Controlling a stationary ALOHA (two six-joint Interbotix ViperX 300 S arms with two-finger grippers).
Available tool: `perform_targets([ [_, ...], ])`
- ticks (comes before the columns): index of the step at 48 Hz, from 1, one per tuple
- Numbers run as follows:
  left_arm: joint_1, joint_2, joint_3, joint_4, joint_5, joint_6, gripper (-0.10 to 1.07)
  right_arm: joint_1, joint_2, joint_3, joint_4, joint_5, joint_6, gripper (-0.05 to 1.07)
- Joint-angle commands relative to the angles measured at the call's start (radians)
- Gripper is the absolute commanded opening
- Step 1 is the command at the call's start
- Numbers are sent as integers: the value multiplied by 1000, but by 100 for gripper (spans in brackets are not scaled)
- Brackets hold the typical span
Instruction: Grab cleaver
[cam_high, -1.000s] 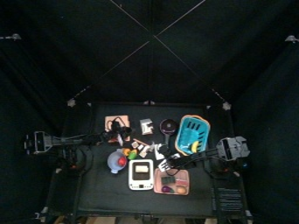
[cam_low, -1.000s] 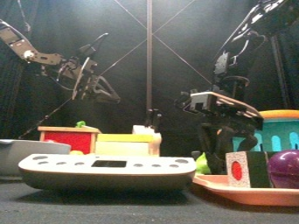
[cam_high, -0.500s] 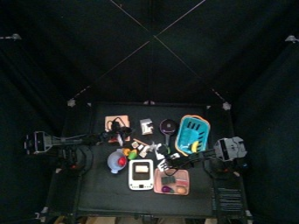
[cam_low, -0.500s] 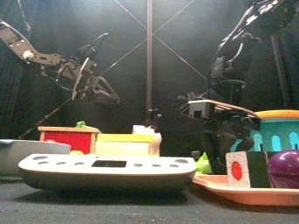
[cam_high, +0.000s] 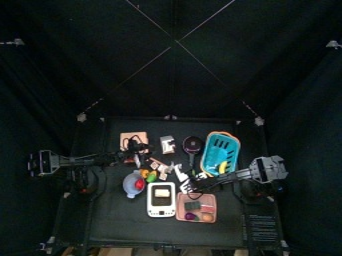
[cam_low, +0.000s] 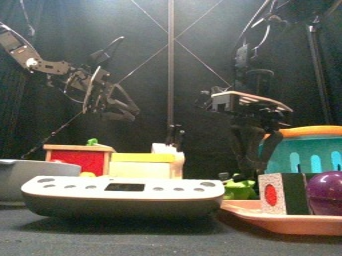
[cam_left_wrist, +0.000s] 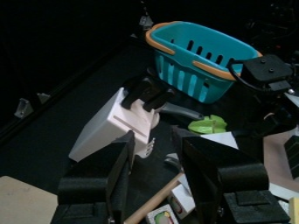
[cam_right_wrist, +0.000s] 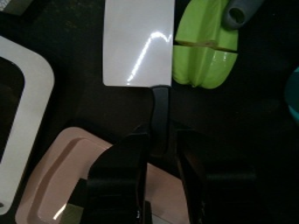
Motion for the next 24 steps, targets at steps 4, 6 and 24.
perform_targets([
  [4,0,-6,-14,0,-11,2,79,3,-49,-21,-5,44,-2,61],
  [6,2,-6,-14,0,-11,2,79,3,-52,-23,-5,49,-2,61],
  [24,-14,-14,-15,77,-98,-6,79,31,-121,-48,-89,117,-3,61],
])
